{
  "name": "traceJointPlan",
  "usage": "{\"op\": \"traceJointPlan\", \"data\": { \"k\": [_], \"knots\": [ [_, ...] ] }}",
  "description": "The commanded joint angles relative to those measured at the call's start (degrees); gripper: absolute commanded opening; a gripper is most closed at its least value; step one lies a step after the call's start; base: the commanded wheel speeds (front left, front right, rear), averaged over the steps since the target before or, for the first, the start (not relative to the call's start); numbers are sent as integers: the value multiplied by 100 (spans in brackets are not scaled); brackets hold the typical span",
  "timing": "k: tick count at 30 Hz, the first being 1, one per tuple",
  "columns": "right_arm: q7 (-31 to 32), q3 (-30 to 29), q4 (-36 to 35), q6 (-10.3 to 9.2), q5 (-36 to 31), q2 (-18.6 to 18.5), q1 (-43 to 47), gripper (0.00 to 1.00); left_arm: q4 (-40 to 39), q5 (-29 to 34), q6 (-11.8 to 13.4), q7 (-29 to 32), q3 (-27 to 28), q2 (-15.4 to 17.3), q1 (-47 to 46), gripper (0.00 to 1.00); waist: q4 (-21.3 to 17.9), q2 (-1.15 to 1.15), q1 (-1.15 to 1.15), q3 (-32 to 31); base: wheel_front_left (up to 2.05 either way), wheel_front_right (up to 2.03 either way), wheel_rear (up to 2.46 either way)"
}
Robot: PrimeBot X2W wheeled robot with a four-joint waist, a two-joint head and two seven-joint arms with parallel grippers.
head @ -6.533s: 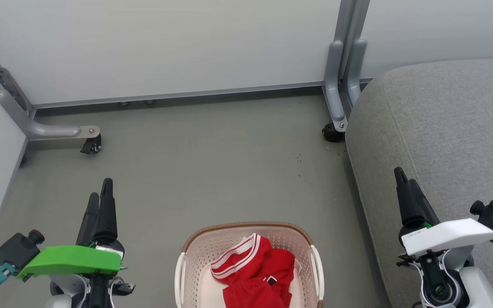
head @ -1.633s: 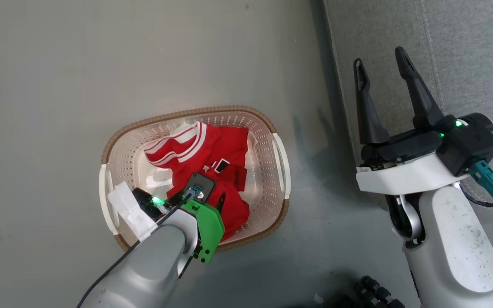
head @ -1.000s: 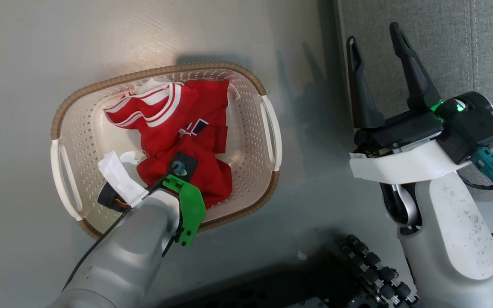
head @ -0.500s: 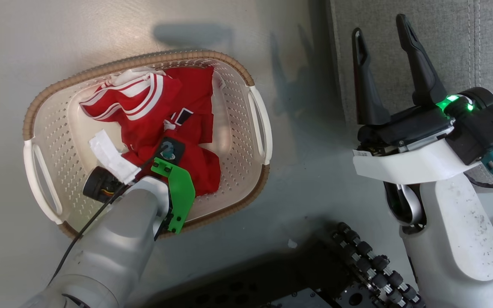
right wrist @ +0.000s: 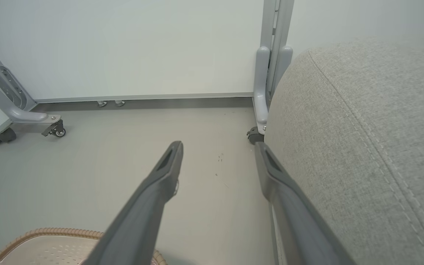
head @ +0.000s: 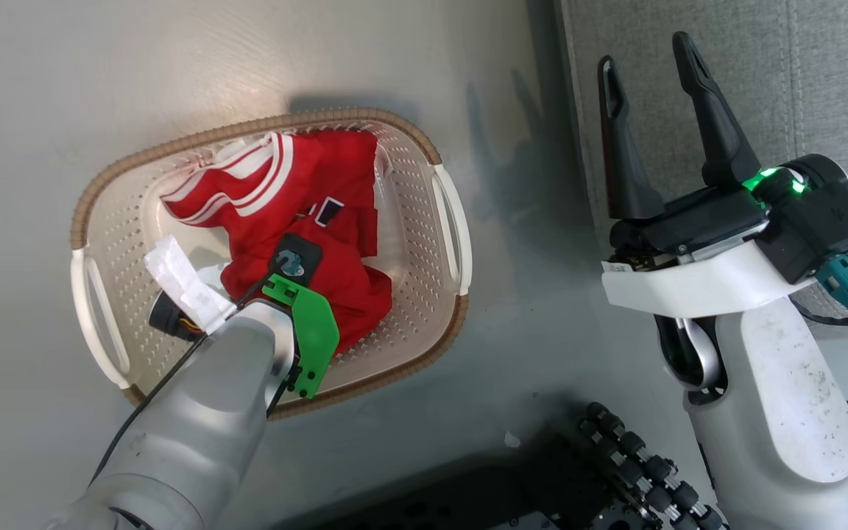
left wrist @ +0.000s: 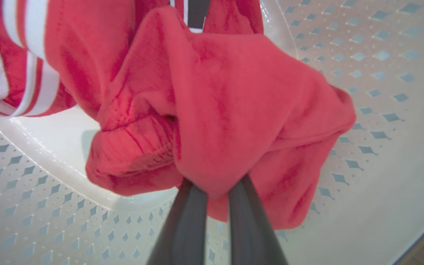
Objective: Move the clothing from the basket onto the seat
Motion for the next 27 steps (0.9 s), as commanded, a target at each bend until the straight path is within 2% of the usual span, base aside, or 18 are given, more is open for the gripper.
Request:
{"op": "traceJointPlan", "data": {
  "k": [1,13,20,24,27],
  "knots": [
    [-23,11,35,0,-61,-10,79,100,-12,-8,-19,-149,-1,31,86,0,116,0,0,-295,0,0,0],
    [-22,-29,317,0,-178,-13,429,100,-244,-235,-173,-1426,105,24,464,0,387,0,0,-1353,0,0,0],
    [11,-141,476,0,-278,-17,699,100,-607,-401,-243,-1743,262,21,671,0,569,0,0,-1973,0,0,0],
    [79,-186,499,0,-302,-29,863,100,-1029,-451,-135,-1811,459,49,779,0,673,0,0,-2298,0,0,0],
    [138,-226,487,0,-310,-36,985,100,-1770,-349,59,-1810,778,212,892,0,755,0,0,-2514,0,0,0]
  ]
}}
